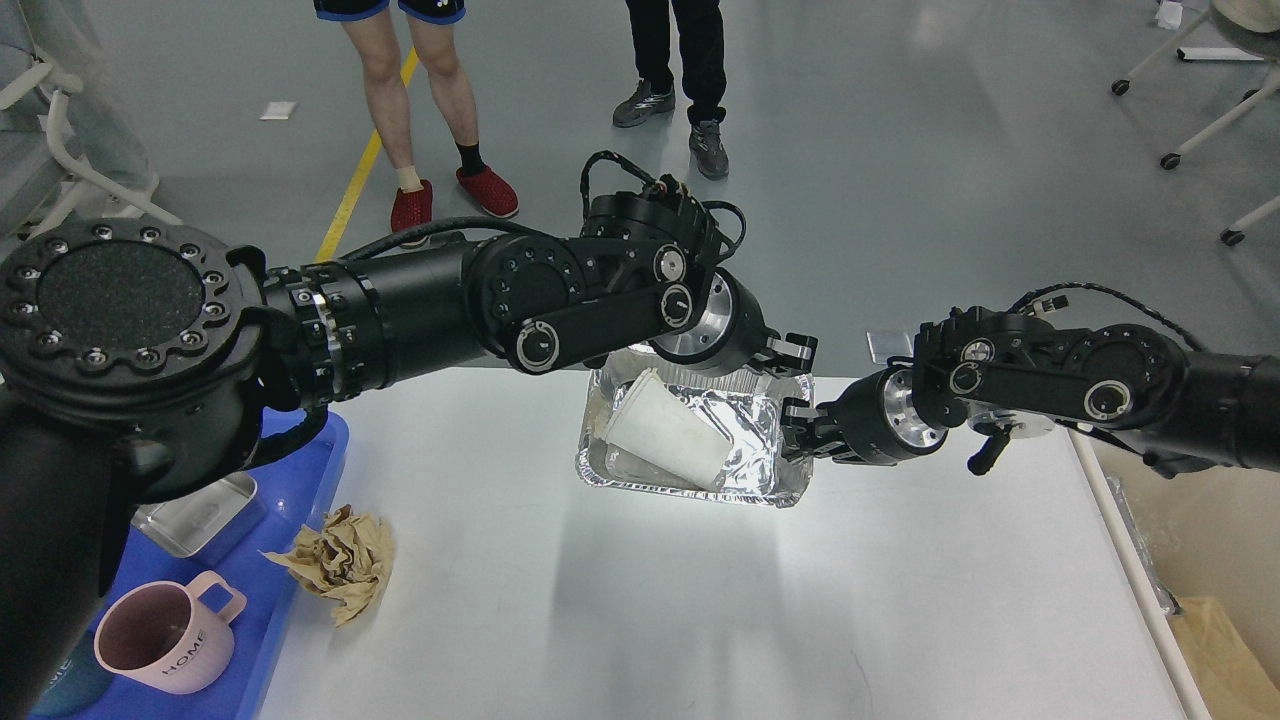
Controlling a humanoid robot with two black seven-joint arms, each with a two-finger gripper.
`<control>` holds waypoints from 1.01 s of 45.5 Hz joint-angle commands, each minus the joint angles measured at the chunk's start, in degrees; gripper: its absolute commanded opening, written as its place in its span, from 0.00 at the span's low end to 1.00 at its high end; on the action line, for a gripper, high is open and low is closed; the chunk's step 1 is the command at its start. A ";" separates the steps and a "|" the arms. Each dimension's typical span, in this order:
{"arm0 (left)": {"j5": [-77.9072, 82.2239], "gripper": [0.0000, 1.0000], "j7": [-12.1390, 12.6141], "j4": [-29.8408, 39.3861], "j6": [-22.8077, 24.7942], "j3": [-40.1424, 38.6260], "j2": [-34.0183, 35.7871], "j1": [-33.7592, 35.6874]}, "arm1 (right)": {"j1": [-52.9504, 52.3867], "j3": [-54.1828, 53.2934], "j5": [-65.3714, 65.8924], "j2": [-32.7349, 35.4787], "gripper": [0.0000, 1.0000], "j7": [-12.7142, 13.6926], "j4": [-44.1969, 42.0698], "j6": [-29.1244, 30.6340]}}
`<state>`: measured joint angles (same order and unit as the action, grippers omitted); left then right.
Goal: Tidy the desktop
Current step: 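Lower the paper cup into the held foil container with the left gripper, then release the paper cup and raise the left gripper away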
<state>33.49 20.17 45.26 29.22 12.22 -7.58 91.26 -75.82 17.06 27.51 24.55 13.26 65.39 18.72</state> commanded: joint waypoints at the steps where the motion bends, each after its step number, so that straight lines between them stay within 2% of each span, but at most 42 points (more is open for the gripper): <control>1: 0.00 0.32 0.14 -0.70 -0.48 0.00 -0.15 -2.14 | 0.06 -0.01 0.00 0.06 0.00 0.01 0.00 0.00; 3: 0.00 0.52 0.14 -1.84 -1.18 0.00 -0.42 -3.28 | 0.06 -0.01 0.00 -0.03 0.00 0.01 0.00 0.00; 5: 0.09 0.67 0.05 -2.98 -2.41 0.00 -0.86 -4.60 | -0.03 -0.01 0.00 -0.03 0.00 0.01 0.00 0.00; 7: 0.09 0.74 0.05 -3.69 -3.47 0.09 -1.12 -5.65 | 0.06 -0.01 0.00 -0.03 0.00 0.01 0.00 -0.09; 10: 0.09 0.78 0.14 -3.87 -4.17 0.09 -1.21 -6.71 | -0.03 -0.01 0.00 -0.03 0.00 0.01 0.00 -0.09; 32: 0.09 0.85 -0.22 -3.87 -4.53 -0.09 -1.30 -6.98 | 0.06 -0.01 0.00 -0.03 0.00 0.01 0.00 -0.26; 42: 0.00 0.87 -0.48 -3.08 -3.47 -0.62 -0.16 -2.76 | 0.06 -0.01 0.00 -0.03 0.00 0.01 0.00 -0.35; 46: 0.00 0.87 -0.04 -1.06 -3.21 -0.53 3.00 0.14 | 0.06 0.07 0.00 -0.03 0.00 0.01 0.00 -0.35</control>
<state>33.47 19.64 42.29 25.70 11.62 -7.75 88.30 -75.76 17.04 27.51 24.52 13.27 65.39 18.37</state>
